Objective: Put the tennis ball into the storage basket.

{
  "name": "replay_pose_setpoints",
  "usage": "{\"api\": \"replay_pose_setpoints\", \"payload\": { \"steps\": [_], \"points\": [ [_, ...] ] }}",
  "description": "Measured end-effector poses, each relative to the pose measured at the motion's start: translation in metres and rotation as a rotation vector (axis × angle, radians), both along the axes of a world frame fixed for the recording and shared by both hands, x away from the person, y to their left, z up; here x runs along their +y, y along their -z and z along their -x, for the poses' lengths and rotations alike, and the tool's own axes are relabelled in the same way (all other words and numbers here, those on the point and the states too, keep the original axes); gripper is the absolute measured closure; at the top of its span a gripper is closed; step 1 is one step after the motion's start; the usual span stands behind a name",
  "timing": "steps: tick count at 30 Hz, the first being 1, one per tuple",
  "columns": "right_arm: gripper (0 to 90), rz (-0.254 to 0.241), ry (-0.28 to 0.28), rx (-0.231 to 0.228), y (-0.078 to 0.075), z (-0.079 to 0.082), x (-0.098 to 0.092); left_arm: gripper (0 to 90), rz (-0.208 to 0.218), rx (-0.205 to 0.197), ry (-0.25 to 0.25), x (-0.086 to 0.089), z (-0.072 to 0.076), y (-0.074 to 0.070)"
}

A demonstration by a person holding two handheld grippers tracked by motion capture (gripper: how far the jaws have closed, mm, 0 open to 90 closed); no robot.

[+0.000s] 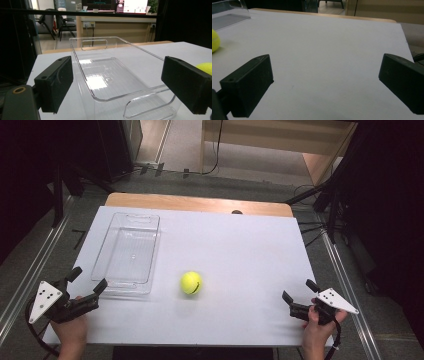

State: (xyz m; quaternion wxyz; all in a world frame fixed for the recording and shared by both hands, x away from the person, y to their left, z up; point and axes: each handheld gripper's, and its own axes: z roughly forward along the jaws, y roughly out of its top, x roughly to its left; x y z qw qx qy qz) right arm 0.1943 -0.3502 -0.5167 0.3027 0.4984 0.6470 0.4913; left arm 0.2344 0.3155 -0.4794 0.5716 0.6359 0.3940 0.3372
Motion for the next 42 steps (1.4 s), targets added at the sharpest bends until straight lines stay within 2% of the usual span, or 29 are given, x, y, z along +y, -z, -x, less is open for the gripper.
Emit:
{"api": "replay_pose_setpoints", "payload": {
  "steps": [4, 8, 16, 19, 27, 30, 32, 42],
  "points": [
    [0.0, -0.001, 0.001, -0.003, -0.001, 0.000, -0.001, 11.1, 0.000, 0.001, 0.000, 0.000, 0.000, 0.000],
    [0.0, -0.025, -0.006, 0.001, -0.003, -0.003, -0.002, 11.1, 0.003, 0.002, 0.006, 0.001, 0.001, 0.000],
    [0.0, -0.019, -0.025, -0.006, -0.013, -0.010, 0.006, 11.1, -0.008, 0.008, 0.017, 0.000, 0.003, 0.001],
    [0.0, 0.002, -0.040, -0.004, -0.015, -0.013, 0.010, 11.1, -0.004, 0.008, 0.013, 0.000, 0.003, 0.001],
    [0.0, 0.018, -0.067, -0.006, -0.027, -0.019, 0.017, 11.1, -0.012, 0.007, 0.016, -0.001, 0.003, 0.001],
    [0.0, 0.033, -0.096, 0.014, -0.034, -0.023, 0.023, 11.0, -0.012, 0.007, 0.018, -0.002, 0.003, 0.002],
    [0.0, 0.040, -0.111, 0.011, -0.038, -0.025, 0.025, 11.1, -0.022, 0.010, 0.018, -0.002, 0.003, 0.001],
    [0.0, 0.084, -0.152, 0.039, -0.049, -0.035, 0.041, 11.1, -0.029, 0.007, 0.021, -0.003, 0.003, 0.002]
  ]
}}
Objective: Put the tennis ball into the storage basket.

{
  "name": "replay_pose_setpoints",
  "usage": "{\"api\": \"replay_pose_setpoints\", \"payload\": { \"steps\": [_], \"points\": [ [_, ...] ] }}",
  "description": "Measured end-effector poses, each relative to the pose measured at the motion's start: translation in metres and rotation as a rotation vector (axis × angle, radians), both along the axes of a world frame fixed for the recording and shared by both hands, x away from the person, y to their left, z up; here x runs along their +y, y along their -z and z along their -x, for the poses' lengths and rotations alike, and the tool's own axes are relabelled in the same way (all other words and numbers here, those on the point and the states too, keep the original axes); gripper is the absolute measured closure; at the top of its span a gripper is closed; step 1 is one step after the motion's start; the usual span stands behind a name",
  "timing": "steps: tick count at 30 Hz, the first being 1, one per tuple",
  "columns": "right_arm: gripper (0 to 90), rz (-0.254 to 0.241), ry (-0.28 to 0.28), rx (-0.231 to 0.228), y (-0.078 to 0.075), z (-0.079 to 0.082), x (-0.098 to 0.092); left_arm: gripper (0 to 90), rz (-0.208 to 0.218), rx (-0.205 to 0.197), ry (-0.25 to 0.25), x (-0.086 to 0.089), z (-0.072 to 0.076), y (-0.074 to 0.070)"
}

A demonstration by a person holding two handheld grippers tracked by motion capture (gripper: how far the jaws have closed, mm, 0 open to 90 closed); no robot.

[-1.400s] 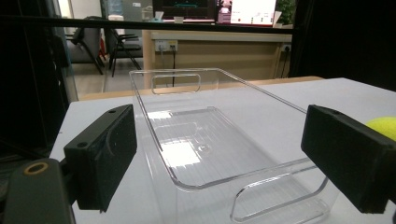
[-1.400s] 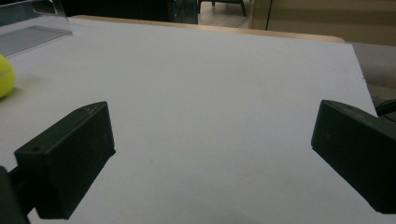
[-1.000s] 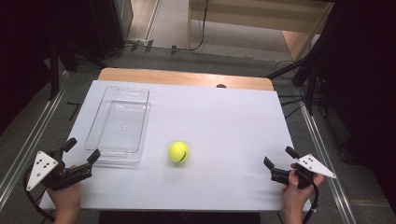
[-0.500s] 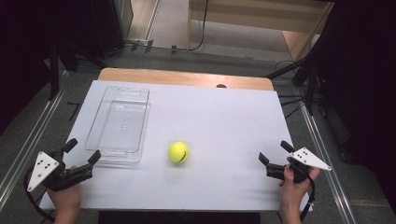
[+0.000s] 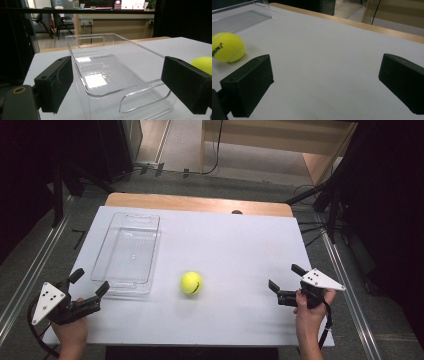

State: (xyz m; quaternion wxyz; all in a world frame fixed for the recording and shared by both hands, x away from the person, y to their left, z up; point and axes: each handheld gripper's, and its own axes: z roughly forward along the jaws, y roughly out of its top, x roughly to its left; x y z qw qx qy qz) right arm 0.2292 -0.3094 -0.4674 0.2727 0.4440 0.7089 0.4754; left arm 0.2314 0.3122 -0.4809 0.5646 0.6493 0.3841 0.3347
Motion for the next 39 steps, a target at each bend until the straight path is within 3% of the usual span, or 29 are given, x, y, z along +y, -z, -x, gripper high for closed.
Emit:
{"api": "replay_pose_setpoints", "payload": {
  "steps": [7, 19, 39],
  "points": [
    [0.0, 0.019, -0.031, 0.018, -0.004, -0.007, 0.010, 11.1, -0.006, 0.001, 0.002, 0.000, 0.000, 0.000],
    [0.0, 0.080, -0.142, 0.058, -0.013, -0.024, 0.039, 11.1, -0.011, 0.003, 0.002, -0.001, 0.000, 0.000],
    [0.0, 0.117, -0.254, 0.104, -0.017, -0.043, 0.077, 11.1, -0.009, 0.002, 0.006, -0.001, 0.000, 0.000]
  ]
}}
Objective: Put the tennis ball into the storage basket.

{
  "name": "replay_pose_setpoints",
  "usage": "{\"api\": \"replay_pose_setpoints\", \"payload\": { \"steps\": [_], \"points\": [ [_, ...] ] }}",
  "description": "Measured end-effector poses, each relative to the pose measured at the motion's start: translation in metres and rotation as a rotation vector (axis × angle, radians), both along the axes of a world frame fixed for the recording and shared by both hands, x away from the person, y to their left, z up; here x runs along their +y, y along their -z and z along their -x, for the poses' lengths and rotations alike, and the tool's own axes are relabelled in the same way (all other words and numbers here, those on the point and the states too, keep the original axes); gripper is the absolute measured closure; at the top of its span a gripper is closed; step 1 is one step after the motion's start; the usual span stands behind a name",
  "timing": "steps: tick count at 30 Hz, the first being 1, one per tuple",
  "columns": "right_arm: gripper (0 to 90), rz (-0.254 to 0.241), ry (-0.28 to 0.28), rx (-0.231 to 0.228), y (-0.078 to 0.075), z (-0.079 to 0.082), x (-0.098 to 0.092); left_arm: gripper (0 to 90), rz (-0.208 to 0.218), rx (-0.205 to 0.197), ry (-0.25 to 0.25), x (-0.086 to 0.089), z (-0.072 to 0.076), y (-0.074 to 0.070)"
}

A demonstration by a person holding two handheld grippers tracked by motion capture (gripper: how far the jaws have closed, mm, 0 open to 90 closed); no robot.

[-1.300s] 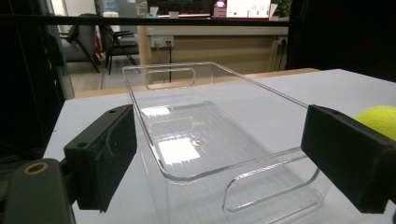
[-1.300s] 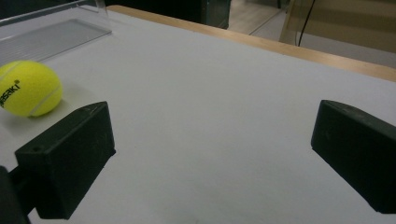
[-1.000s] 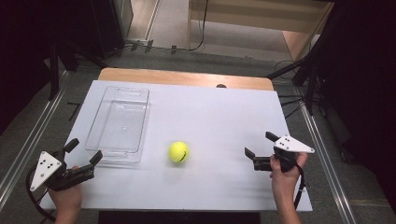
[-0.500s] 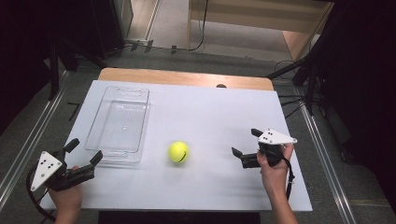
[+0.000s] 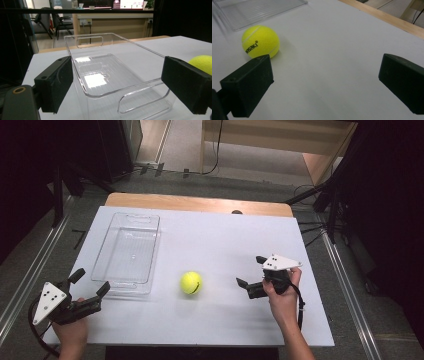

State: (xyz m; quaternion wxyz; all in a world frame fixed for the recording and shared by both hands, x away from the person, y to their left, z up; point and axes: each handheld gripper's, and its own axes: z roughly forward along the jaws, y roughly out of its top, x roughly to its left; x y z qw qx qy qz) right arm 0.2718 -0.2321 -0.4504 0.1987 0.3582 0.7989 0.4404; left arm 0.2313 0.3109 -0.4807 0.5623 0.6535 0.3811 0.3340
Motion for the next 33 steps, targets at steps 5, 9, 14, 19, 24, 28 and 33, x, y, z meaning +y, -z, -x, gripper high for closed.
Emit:
{"api": "replay_pose_setpoints", "payload": {
  "steps": [5, 9, 14, 19, 24, 28, 33],
  "points": [
    [0.0, 0.013, -0.019, 0.012, 0.000, -0.004, 0.008, 11.1, 0.000, 0.000, 0.001, 0.000, 0.000, 0.000],
    [0.0, 0.026, -0.034, 0.019, 0.000, -0.006, 0.014, 11.1, 0.001, 0.000, 0.002, 0.000, 0.000, 0.000],
    [0.0, 0.027, -0.050, 0.027, 0.000, -0.009, 0.019, 11.1, 0.002, -0.001, 0.002, 0.000, 0.000, 0.000],
    [0.0, 0.035, -0.067, 0.042, -0.001, -0.012, 0.027, 11.0, 0.003, 0.000, 0.002, 0.000, 0.000, 0.000],
    [0.0, 0.046, -0.083, 0.050, -0.002, -0.014, 0.032, 11.1, 0.002, 0.001, 0.002, 0.000, 0.000, 0.000],
    [0.0, 0.060, -0.111, 0.057, -0.003, -0.017, 0.040, 11.0, -0.001, 0.001, 0.005, 0.000, 0.000, 0.000],
    [0.0, 0.068, -0.123, 0.064, -0.003, -0.019, 0.046, 11.1, 0.003, 0.001, 0.004, 0.000, 0.000, 0.000]
  ]
}}
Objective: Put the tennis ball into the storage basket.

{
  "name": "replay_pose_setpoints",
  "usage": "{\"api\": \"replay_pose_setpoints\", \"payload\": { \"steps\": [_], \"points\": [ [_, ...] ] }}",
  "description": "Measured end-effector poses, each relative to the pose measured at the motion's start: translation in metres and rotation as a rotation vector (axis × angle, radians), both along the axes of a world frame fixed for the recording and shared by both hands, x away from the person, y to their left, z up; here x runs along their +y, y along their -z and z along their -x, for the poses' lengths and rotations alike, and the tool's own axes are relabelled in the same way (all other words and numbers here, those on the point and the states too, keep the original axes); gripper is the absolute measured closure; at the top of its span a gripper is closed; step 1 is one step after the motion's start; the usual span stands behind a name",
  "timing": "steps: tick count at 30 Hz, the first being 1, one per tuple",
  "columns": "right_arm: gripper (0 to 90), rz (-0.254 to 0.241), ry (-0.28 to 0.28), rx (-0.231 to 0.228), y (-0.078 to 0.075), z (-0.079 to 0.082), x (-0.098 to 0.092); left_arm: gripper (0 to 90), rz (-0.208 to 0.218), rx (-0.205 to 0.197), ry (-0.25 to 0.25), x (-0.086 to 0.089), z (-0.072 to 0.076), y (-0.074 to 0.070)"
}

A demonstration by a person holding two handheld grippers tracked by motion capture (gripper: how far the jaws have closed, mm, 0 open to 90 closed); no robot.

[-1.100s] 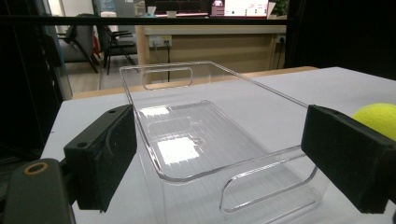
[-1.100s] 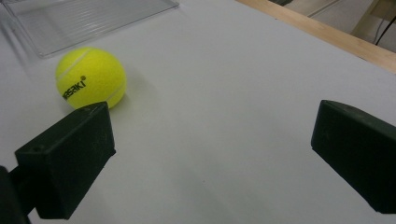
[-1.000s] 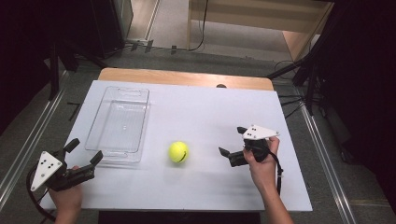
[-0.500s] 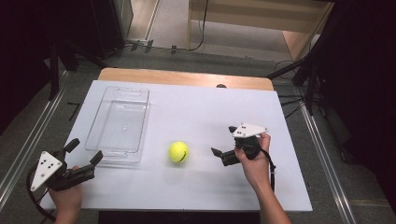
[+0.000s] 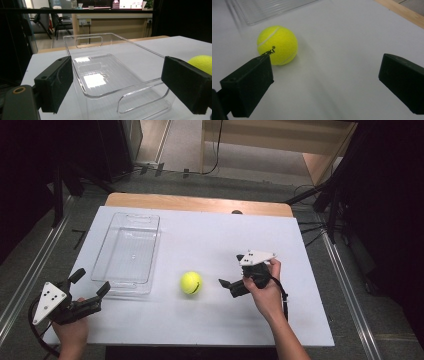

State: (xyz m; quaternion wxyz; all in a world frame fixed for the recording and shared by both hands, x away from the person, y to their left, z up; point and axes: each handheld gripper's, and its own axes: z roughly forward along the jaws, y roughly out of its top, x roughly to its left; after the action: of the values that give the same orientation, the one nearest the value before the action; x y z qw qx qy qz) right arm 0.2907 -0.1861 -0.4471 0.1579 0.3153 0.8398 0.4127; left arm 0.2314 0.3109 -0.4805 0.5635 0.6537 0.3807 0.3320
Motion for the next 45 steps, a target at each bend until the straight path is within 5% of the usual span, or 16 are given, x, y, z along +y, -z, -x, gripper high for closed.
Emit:
{"api": "replay_pose_setpoints", "payload": {
  "steps": [16, 45],
  "points": [
    [0.0, 0.028, -0.070, 0.039, 0.000, -0.006, 0.024, 11.0, 0.000, -0.001, 0.002, 0.000, 0.000, 0.000],
    [0.0, 0.164, -0.186, 0.145, 0.000, -0.027, 0.082, 11.1, 0.001, 0.004, 0.011, 0.000, -0.001, 0.000]
  ]
}}
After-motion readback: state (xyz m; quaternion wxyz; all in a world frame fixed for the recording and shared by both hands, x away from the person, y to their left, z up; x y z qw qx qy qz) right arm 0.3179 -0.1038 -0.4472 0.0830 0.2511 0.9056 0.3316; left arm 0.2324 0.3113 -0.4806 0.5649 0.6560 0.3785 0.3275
